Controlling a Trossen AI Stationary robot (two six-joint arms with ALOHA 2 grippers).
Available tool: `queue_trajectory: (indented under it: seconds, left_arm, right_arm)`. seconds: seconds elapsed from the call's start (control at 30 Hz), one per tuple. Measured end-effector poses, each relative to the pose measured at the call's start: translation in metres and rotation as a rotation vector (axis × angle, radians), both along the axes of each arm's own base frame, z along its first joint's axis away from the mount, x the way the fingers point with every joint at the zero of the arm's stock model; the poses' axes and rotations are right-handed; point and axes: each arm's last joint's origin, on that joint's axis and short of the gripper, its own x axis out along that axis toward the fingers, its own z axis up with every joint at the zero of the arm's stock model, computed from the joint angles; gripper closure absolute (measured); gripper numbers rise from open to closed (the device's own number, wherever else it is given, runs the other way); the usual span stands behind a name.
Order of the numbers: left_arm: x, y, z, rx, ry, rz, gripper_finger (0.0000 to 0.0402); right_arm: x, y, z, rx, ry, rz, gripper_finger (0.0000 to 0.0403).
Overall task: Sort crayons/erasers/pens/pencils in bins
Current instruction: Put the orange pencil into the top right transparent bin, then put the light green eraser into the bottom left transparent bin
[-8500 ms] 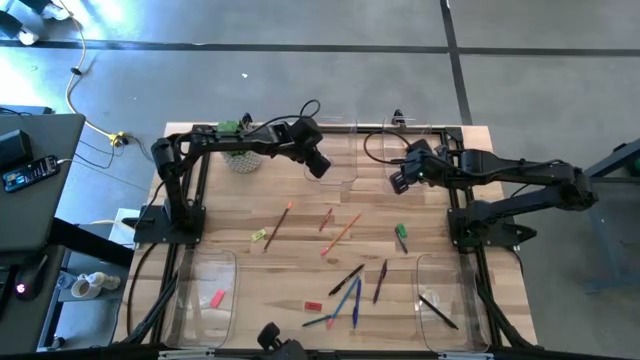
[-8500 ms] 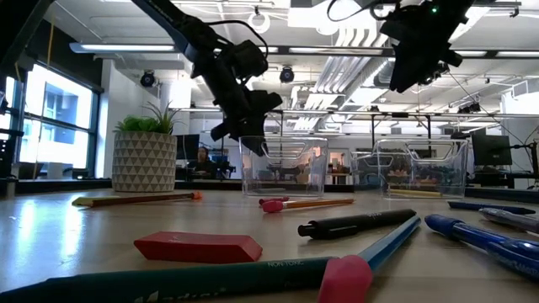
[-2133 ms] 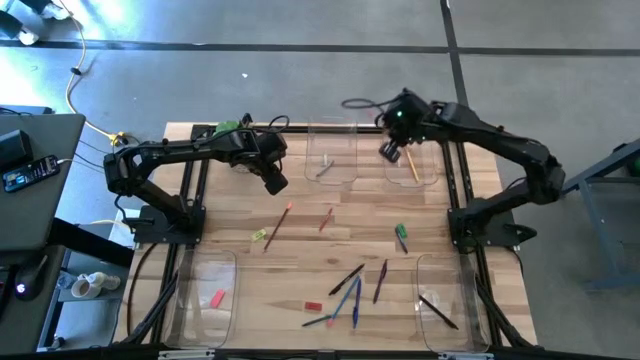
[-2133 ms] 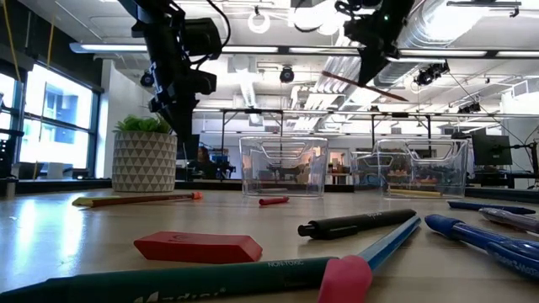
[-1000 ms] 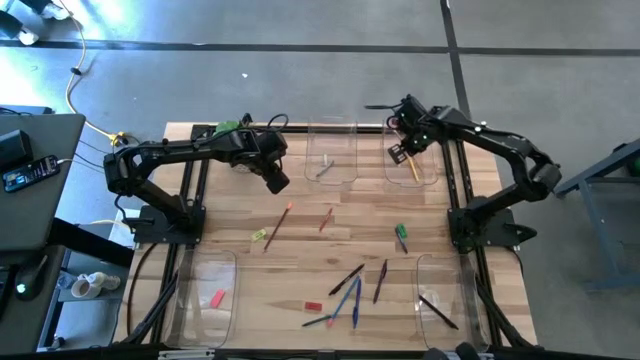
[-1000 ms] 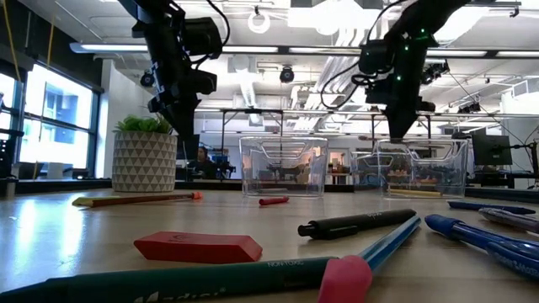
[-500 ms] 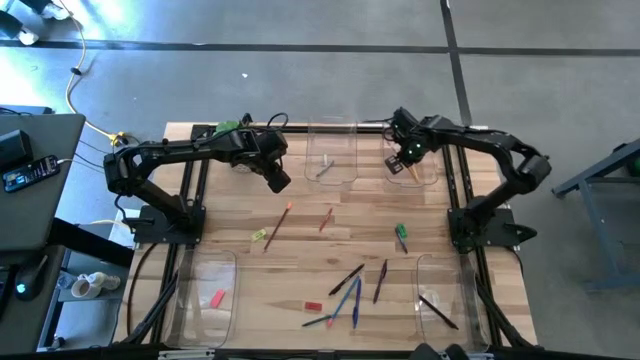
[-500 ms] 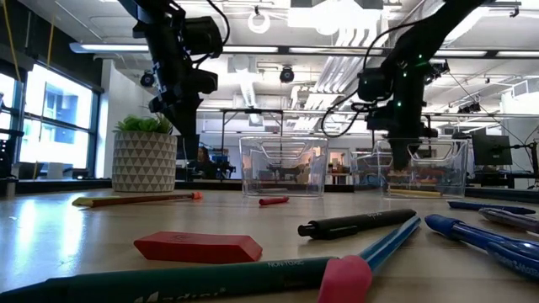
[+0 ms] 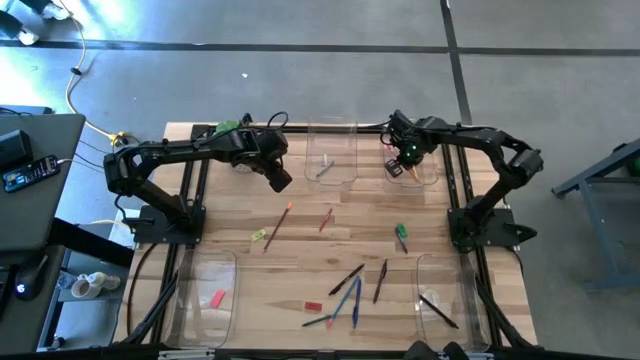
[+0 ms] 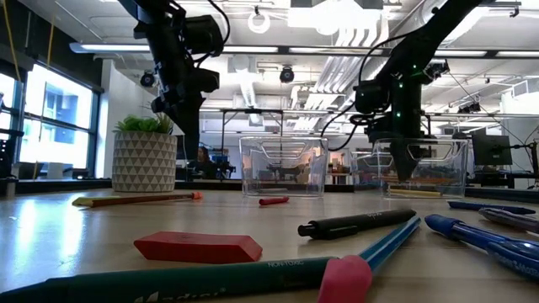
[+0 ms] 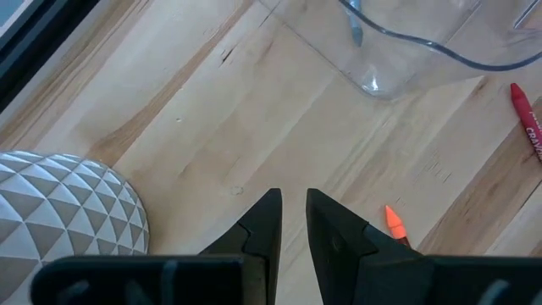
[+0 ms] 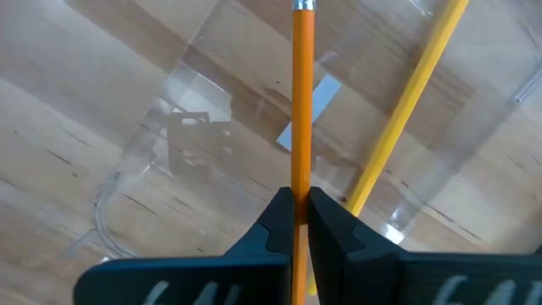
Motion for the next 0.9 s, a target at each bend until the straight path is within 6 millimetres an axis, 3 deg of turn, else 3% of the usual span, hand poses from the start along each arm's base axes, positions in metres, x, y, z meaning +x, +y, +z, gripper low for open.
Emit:
queue_trajectory:
  seconds: [0.23, 0.6, 0.9]
  left_arm:
    - [0.0000, 0.0000, 0.0000, 0.000, 0.000, 0.000, 0.0353]
    - [0.0000, 0.0000, 0.0000, 0.000, 0.000, 0.000, 0.0353]
    - [0.0000, -0.0004, -0.0002, -0.007, -0.002, -0.002, 0.0353]
  right_arm:
    - [0.0001, -0.0001, 0.0000, -0.001, -0.001, -0.002, 0.0400]
    - [0.0002, -0.0004, 0.0001, -0.005, -0.001, -0.003, 0.0340]
    - [-0.0013, 0.0015, 0.0085, -0.025, -0.026, 0.020, 0.0330]
